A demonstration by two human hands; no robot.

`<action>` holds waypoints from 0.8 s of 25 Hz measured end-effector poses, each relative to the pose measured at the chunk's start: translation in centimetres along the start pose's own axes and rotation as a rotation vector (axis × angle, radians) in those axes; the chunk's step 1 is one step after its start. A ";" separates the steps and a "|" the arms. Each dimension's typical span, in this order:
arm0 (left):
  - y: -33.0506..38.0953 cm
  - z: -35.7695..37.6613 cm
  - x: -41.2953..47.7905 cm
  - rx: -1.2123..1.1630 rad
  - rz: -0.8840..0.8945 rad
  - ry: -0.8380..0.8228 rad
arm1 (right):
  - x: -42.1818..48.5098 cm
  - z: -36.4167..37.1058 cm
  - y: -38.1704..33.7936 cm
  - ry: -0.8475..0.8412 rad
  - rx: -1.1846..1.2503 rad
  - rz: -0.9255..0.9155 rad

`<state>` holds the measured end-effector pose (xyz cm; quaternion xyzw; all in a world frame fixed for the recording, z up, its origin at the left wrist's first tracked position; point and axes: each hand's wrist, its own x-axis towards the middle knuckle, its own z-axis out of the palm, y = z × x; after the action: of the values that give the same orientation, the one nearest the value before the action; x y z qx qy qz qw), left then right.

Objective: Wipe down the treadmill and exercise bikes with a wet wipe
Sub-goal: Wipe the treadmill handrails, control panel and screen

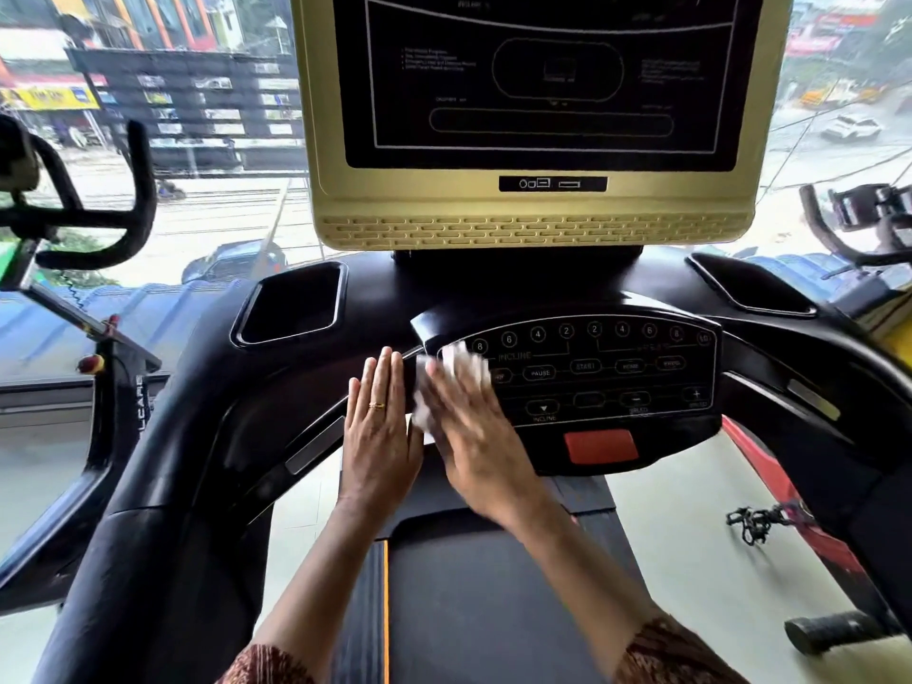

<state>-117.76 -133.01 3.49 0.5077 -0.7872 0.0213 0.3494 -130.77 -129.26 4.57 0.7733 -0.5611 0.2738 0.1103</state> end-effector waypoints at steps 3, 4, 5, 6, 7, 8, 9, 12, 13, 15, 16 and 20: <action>0.5 0.0 0.1 -0.018 -0.015 0.022 | -5.1 -2.1 2.5 -0.032 -0.064 0.074; 0.9 0.1 0.0 -0.033 0.001 0.013 | -6.0 -2.8 4.3 -0.004 -0.135 0.211; 1.5 0.2 -0.2 -0.051 0.036 -0.005 | -6.2 -3.7 6.1 0.011 -0.197 0.407; 2.2 0.4 -0.5 -0.069 0.080 -0.028 | -6.3 -4.5 8.1 0.032 -0.203 0.604; 3.0 0.6 -0.9 -0.083 0.115 -0.052 | -6.1 -5.2 9.2 0.029 -0.166 0.744; 3.6 1.0 -1.2 -0.092 0.131 -0.072 | -5.8 -5.2 9.3 0.033 -0.139 0.770; 4.1 1.3 -1.4 -0.101 0.129 -0.088 | -5.5 -4.7 8.2 0.067 -0.116 0.705; 4.5 1.9 -1.7 -0.104 0.113 -0.092 | -5.6 -2.1 2.4 -0.006 0.037 0.317; 4.5 1.9 -1.6 -0.102 0.115 -0.089 | -5.6 -2.4 2.2 -0.034 0.049 0.231; 4.6 1.7 -1.6 -0.101 0.106 -0.076 | -5.3 -3.8 6.1 0.024 -0.050 0.265; 4.9 1.6 -1.5 -0.100 0.103 -0.070 | -5.3 -4.5 9.0 0.074 -0.114 0.405; 7.1 2.2 -1.3 -0.098 0.097 -0.050 | -3.8 -5.9 14.4 0.200 -0.037 0.663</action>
<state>-124.33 -129.37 3.36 0.4515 -0.8195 -0.0128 0.3528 -146.72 -128.33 5.42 0.5164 -0.7730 0.3589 0.0836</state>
